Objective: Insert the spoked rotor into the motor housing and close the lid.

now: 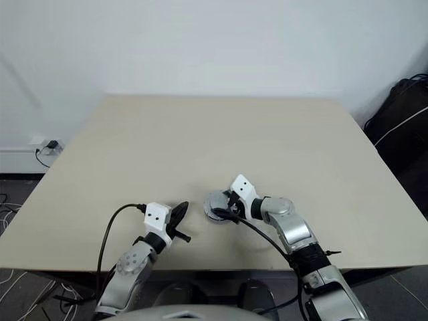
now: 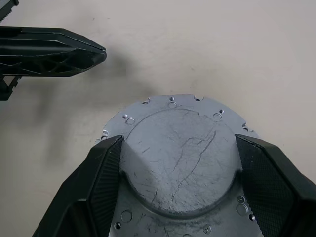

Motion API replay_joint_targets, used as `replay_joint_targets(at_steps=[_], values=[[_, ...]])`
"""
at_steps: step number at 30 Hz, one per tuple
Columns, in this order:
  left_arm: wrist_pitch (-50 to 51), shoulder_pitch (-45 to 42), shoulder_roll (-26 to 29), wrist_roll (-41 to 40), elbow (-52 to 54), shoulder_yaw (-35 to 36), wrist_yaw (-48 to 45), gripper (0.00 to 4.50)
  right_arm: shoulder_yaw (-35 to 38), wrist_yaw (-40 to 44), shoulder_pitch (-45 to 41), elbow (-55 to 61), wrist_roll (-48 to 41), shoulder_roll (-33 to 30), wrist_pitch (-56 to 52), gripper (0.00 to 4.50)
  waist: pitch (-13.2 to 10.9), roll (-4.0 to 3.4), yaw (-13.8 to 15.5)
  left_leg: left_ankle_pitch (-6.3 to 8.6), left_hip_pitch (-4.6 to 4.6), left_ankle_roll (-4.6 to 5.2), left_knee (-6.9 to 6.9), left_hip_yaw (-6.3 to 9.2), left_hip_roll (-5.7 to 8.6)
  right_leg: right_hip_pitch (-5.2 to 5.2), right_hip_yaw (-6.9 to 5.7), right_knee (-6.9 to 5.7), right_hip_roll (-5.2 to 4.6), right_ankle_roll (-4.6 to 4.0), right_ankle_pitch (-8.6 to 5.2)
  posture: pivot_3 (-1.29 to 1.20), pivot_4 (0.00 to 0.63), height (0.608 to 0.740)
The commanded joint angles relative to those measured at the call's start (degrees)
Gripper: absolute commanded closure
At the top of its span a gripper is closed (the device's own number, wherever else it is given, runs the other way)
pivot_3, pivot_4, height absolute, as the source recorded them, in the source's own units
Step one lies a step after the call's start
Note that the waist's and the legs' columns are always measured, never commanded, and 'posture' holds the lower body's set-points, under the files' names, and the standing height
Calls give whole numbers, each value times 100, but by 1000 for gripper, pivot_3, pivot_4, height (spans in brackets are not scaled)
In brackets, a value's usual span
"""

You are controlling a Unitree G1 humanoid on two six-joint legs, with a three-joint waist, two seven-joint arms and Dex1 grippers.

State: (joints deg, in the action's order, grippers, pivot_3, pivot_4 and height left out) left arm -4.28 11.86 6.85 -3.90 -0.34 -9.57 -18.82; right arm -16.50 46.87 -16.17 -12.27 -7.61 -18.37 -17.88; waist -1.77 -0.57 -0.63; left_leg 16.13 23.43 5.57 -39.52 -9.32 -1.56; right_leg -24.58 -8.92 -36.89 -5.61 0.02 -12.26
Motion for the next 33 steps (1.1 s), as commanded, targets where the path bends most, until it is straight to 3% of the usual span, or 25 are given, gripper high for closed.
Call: replay_joint_targets(at_steps=[1,18,33], values=[[-121,-60,-19,-19,200,-12,-22,4500,57,-67,37,400,-3,13,16,1297,0,0,1,0,0,0,0,0,0,0,0,0,0,0,0,0,0,740],[-158,-87,-34,-44,98,1,-38,4500,-215,-489,-91,537,559,-21,-695,1297,6,-6,-1,-1,-5,-2,0,0,0,3,0,-1,0,1,-1,0,0,740],[-229,-133,-12,-76,-39,30,-74,4500,-284,-207,-257,418,482,-212,-965,1297,29,-32,9,0,-7,-1,0,-1,0,5,1,1,-1,0,2,0,0,740]])
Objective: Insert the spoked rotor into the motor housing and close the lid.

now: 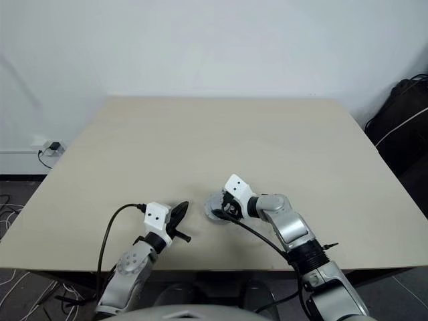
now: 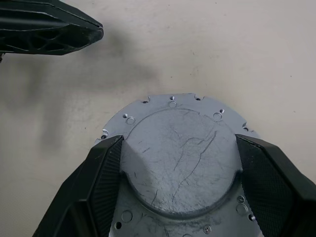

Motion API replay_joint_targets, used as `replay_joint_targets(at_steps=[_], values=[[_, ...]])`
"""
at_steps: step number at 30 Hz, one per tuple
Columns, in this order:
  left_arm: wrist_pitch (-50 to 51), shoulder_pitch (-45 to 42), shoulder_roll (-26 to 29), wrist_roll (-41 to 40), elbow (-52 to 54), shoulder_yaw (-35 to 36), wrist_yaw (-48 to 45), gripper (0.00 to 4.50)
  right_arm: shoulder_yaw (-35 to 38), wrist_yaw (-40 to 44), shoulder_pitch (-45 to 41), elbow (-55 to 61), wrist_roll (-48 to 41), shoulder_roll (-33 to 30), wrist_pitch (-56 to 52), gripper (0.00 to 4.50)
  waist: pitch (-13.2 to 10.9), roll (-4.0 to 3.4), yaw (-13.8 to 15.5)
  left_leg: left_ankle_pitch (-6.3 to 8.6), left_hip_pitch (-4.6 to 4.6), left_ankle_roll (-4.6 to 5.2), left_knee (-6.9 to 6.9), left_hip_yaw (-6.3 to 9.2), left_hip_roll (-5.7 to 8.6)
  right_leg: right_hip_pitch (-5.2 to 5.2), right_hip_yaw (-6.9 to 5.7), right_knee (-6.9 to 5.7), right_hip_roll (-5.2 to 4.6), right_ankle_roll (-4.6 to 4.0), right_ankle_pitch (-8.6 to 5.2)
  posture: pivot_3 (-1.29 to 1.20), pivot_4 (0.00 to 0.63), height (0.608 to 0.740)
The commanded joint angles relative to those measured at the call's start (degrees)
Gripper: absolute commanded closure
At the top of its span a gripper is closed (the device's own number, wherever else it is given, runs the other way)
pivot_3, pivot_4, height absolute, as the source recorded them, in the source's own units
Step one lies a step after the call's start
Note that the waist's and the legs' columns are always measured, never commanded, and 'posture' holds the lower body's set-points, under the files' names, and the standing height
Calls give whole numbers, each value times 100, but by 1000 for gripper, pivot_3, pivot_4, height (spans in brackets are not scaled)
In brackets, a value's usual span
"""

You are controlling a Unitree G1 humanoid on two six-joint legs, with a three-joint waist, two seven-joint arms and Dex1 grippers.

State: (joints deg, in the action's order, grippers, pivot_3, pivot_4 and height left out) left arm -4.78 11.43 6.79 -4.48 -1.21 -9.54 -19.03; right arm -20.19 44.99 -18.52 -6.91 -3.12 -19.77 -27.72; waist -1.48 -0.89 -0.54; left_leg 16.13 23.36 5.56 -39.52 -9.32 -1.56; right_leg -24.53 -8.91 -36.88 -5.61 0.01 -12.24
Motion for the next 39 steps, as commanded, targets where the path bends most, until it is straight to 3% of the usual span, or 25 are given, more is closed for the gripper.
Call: replay_joint_targets(at_steps=[1,12,16,22,26,39], values=[[-189,-93,-2,-22,34,28,-56,4500,84,-36,-21,-135,48,-78,25,1297,0,0,0,0,0,0,0,0,0,0,0,0,0,0,0,0,0,740],[168,-362,-42,12,113,-59,-17,4500,-34,-588,31,-378,391,17,201,1297,6,-1,-9,3,-13,4,-1,0,-1,10,2,-1,-1,8,14,0,0,740],[1145,-908,-85,-146,305,-53,-18,4500,-57,-590,53,-349,365,15,169,1297,6,-3,9,2,-18,4,-1,1,-1,17,3,-2,-2,18,19,0,0,740],[3747,-1635,-151,-1600,714,300,-476,4500,-58,-617,41,-349,370,20,153,1297,11,-2,-10,-3,-19,-5,-2,0,0,20,8,-1,-1,30,26,0,0,740],[4668,-2051,-206,-2117,577,502,-507,4500,-52,-646,48,-323,364,17,142,1297,12,2,-15,-13,-34,-18,-2,0,0,28,8,-3,6,27,26,0,0,740],[5321,-2356,-252,-1734,86,406,97,4500,-10,-703,158,-133,344,-38,48,1297,11,4,-3,-20,-35,-30,-1,1,0,28,15,-2,3,22,23,0,0,740]])
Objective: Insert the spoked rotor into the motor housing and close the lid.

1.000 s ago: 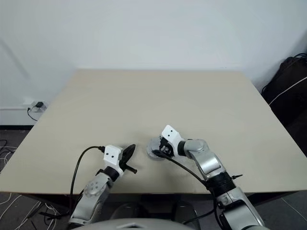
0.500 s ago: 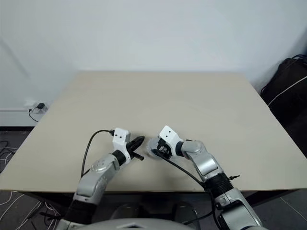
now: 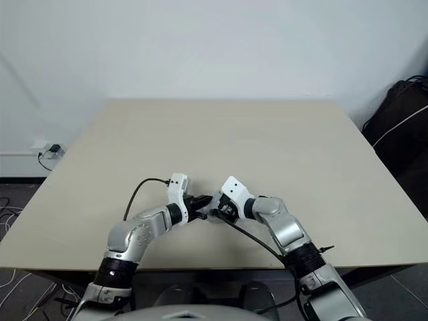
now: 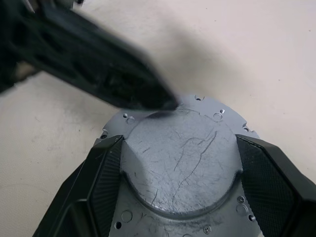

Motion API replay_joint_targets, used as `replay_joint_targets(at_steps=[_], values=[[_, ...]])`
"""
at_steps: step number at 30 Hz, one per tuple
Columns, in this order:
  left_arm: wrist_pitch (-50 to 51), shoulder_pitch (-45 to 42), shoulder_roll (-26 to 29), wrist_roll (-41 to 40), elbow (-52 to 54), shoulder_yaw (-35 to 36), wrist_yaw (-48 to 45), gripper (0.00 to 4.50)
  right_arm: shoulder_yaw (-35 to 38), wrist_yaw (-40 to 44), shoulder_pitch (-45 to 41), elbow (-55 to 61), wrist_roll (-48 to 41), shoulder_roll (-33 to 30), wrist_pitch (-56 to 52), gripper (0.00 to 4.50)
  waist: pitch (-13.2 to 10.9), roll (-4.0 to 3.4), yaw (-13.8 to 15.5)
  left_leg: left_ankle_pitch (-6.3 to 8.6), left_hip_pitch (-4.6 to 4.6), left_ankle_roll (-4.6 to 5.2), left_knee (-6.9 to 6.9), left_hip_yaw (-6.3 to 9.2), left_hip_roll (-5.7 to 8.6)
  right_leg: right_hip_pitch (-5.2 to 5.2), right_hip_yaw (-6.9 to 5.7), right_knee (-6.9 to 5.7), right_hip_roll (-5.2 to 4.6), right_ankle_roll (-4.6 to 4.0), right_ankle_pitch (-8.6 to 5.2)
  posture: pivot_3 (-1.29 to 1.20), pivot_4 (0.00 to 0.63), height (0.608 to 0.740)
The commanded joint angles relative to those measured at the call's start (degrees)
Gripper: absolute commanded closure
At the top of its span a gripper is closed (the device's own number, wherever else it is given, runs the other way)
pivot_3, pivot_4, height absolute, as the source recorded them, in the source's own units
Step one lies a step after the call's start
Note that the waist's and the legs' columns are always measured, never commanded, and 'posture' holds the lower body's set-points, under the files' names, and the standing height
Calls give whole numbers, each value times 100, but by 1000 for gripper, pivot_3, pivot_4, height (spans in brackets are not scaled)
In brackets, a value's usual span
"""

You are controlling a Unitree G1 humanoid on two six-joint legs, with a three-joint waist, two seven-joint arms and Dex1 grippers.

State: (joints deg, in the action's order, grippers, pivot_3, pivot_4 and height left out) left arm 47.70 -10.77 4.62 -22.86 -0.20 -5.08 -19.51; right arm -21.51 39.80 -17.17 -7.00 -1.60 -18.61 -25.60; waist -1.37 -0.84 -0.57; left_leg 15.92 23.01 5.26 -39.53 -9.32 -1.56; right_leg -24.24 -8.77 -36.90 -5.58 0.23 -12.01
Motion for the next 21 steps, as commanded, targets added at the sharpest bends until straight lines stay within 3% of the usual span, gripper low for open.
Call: replay_joint_targets(at_steps=[1,19,21], values=[[82,-144,-53,139,-33,-29,205,4500,119,-183,27,-119,193,-156,-167,1297,0,0,2,1,0,1,0,0,1,0,1,0,-2,0,0,0,0,740],[630,-125,-264,-80,5,-9,79,4500,70,127,147,98,20,-292,-409,1297,3,-4,33,9,0,13,11,0,9,-2,2,8,-13,-1,-1,0,0,740],[651,-118,-286,-74,35,-22,74,4500,139,178,238,167,-42,-388,-455,583,3,-3,52,7,1,11,14,0,14,-1,2,13,-16,-2,-1,0,0,740]])
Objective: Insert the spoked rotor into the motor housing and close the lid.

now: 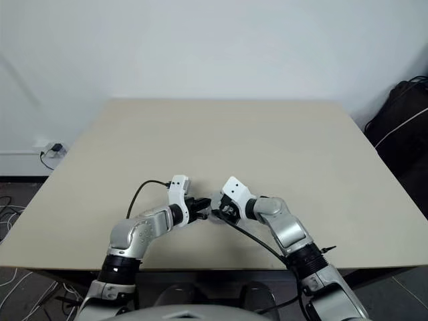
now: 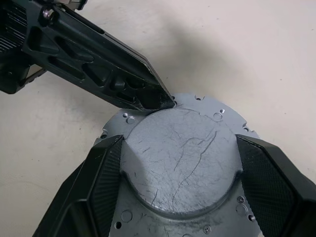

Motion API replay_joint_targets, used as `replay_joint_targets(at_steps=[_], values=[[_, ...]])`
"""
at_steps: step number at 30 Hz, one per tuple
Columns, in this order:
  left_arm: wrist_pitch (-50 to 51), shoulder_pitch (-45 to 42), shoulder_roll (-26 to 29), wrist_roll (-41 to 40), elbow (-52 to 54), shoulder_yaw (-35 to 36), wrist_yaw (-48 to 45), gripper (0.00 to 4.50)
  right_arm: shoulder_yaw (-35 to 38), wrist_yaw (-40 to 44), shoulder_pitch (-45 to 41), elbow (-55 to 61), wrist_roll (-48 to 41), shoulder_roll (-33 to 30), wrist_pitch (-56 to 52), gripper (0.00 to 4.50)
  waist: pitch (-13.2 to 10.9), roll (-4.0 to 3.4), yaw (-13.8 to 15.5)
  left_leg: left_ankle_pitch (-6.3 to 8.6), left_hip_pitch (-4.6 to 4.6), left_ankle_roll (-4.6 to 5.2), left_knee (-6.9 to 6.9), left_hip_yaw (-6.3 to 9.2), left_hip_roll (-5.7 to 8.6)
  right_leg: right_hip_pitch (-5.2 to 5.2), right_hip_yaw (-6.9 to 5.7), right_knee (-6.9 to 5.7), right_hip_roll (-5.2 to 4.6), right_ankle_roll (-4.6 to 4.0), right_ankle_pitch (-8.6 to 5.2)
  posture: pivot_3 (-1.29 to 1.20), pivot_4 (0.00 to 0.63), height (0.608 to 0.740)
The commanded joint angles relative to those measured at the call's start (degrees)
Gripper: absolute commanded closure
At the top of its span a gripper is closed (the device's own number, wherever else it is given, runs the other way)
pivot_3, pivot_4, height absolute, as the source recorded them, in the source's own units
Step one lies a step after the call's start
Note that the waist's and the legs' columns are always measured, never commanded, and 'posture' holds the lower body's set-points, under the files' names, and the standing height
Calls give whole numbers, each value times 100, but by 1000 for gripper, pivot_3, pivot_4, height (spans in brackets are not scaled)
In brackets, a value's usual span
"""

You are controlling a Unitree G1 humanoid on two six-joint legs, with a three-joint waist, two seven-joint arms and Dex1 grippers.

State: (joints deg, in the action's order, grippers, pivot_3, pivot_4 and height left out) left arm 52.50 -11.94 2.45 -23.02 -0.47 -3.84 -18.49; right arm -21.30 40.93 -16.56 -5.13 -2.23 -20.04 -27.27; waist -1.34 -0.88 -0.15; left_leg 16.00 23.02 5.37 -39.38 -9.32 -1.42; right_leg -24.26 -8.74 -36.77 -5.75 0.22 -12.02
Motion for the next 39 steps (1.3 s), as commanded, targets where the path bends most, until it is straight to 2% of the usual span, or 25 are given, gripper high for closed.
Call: replay_joint_targets(at_steps=[1,2,10,12,16,18,25,28,35,39], values=[[176,4,-79,-51,72,-154,-27,4500,171,93,248,50,-19,-313,-330,320,2,3,18,2,1,3,4,0,3,1,0,6,-2,0,0,0,0,740],[181,9,-84,-44,79,-160,-29,4500,231,108,321,131,-59,-377,-377,32,3,4,23,3,1,6,10,0,6,0,0,13,-3,0,0,0,0,740],[187,50,-83,-34,84,-190,-65,4500,729,572,1053,1183,-600,-1145,-692,32,0,14,87,13,4,21,28,1,11,7,-9,55,-6,4,1,0,0,740],[174,51,-81,-32,76,-197,-77,4500,1090,497,1179,1427,-875,-1162,-887,32,-4,19,89,14,7,24,29,2,10,7,-12,60,-6,6,2,0,0,740],[142,45,-91,-16,43,-227,-96,4500,1974,-275,1150,1541,-1382,-617,-1733,32,-4,12,90,12,22,20,28,2,8,-9,-12,60,-5,12,6,0,0,740],[134,29,-106,-1,0,-268,-109,4500,2376,-793,1076,1455,-1586,-153,-2158,32,-5,15,95,10,23,17,28,3,7,-9,-13,61,-4,13,7,0,0,740],[163,6,-117,14,-16,-311,-152,4500,3065,-1679,918,1336,-2213,1009,-3113,32,1,4,111,13,55,22,29,13,15,-29,-15,69,-4,-4,20,0,0,740],[176,8,-106,22,-18,-314,-166,4500,3179,-1781,859,1221,-2500,1329,-3399,32,0,3,99,14,56,22,28,12,17,-28,-14,73,-3,3,22,0,0,740],[191,25,-104,26,4,-301,-155,4500,3227,-1744,776,1027,-2998,1580,-3931,32,3,-2,93,14,55,23,28,12,18,-27,-14,75,-1,21,16,0,0,740],[200,44,-107,24,35,-295,-148,4500,3574,-1778,671,832,-3396,1801,-4279,32,4,-3,88,14,55,23,28,12,18,-26,-13,74,0,21,17,0,0,740]])
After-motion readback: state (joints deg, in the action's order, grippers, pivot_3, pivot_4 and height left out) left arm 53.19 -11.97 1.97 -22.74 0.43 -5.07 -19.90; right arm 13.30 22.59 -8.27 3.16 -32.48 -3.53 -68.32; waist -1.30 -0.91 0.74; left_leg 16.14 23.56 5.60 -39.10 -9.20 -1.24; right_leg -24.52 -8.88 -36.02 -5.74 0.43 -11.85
